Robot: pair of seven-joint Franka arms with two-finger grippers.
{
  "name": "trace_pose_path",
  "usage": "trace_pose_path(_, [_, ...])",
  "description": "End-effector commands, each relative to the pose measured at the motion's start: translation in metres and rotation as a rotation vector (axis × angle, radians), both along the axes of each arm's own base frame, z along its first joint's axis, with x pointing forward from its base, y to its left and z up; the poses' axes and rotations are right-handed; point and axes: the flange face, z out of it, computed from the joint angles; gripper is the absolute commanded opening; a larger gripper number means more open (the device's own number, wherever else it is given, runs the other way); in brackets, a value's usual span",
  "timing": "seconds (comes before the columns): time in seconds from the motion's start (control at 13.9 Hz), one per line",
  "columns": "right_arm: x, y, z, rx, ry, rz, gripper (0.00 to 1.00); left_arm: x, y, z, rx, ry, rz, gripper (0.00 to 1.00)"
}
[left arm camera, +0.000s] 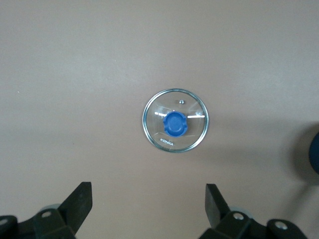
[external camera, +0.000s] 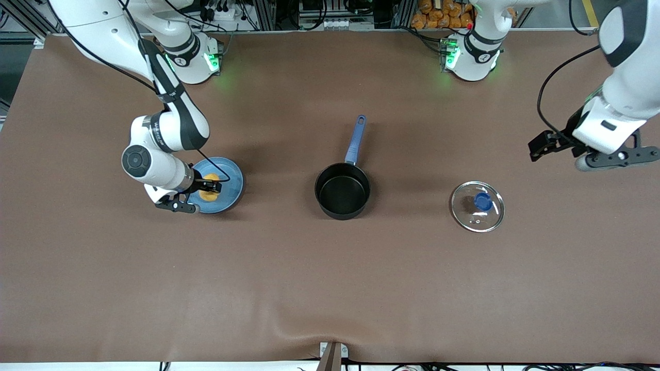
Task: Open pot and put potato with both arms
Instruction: 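Lift the yellow potato with the right gripper and carry it over the pot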
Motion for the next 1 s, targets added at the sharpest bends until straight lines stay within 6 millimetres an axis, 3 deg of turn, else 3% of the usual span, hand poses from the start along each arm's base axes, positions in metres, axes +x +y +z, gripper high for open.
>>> trace_pose_path(0.0, [0.024, 0.027, 0.047, 0.018, 0.011, -0.015, 0.00, 0.006, 0.000, -0.002, -0.021, 0.022, -0.019, 1.00])
trace_pose_path(0.22, [0.052, 0.085, 0.118, 0.024, 0.027, 0.001, 0.00, 0.006, 0.002, -0.003, -0.052, 0.028, -0.021, 1.00])
trace_pose_path(0.5, [0.064, 0.192, 0.175, 0.071, -0.077, 0.042, 0.00, 0.005, 0.002, 0.000, -0.052, 0.025, -0.027, 1.00])
trace_pose_path(0.57, [0.067, 0.220, 0.183, 0.079, -0.089, 0.026, 0.00, 0.005, 0.002, -0.001, -0.052, 0.028, -0.027, 1.00])
trace_pose_path(0.79, [0.064, 0.305, 0.169, 0.064, -0.070, 0.009, 0.00, 0.005, 0.003, 0.000, -0.052, 0.029, -0.024, 1.00])
trace_pose_path(0.93, [0.057, 0.338, 0.156, 0.073, -0.078, -0.006, 0.00, 0.005, 0.003, 0.000, -0.052, 0.029, -0.024, 1.00])
